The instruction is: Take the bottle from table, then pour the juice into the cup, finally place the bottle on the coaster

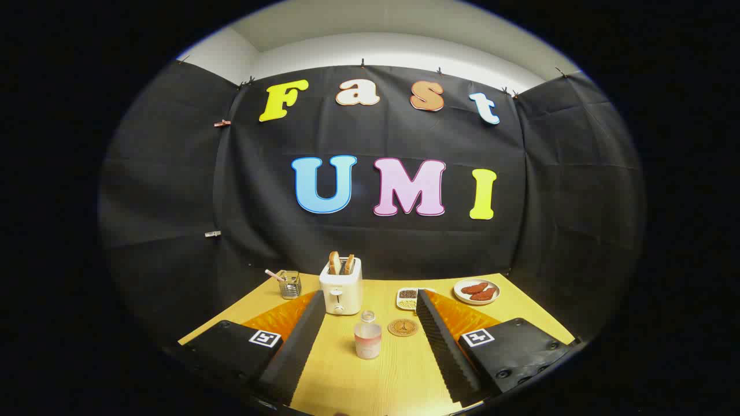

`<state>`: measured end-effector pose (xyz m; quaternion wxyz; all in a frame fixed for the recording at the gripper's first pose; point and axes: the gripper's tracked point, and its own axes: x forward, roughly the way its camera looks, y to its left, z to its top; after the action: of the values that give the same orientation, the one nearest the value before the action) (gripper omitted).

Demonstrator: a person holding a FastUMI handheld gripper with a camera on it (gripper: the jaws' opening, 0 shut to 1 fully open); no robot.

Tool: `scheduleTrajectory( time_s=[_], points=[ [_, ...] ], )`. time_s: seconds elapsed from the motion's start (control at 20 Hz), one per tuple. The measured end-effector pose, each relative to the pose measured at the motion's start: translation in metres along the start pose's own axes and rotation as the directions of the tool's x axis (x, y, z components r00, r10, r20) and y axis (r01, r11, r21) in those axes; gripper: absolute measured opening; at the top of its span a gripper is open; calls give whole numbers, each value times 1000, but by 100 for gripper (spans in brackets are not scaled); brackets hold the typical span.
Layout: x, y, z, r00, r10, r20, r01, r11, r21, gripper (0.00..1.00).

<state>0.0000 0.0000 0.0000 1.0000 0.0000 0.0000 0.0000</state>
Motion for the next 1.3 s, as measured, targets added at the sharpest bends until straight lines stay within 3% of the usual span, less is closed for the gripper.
scheduleTrajectory(
  time_s=[0.7, 1.3],
  points=[
    [-17, 57, -29, 1000, -10, -29, 10, 1000, -1, 97],
    [31, 66, -80, 989, -128, -69, 130, 991, 31, 97]
  ],
)
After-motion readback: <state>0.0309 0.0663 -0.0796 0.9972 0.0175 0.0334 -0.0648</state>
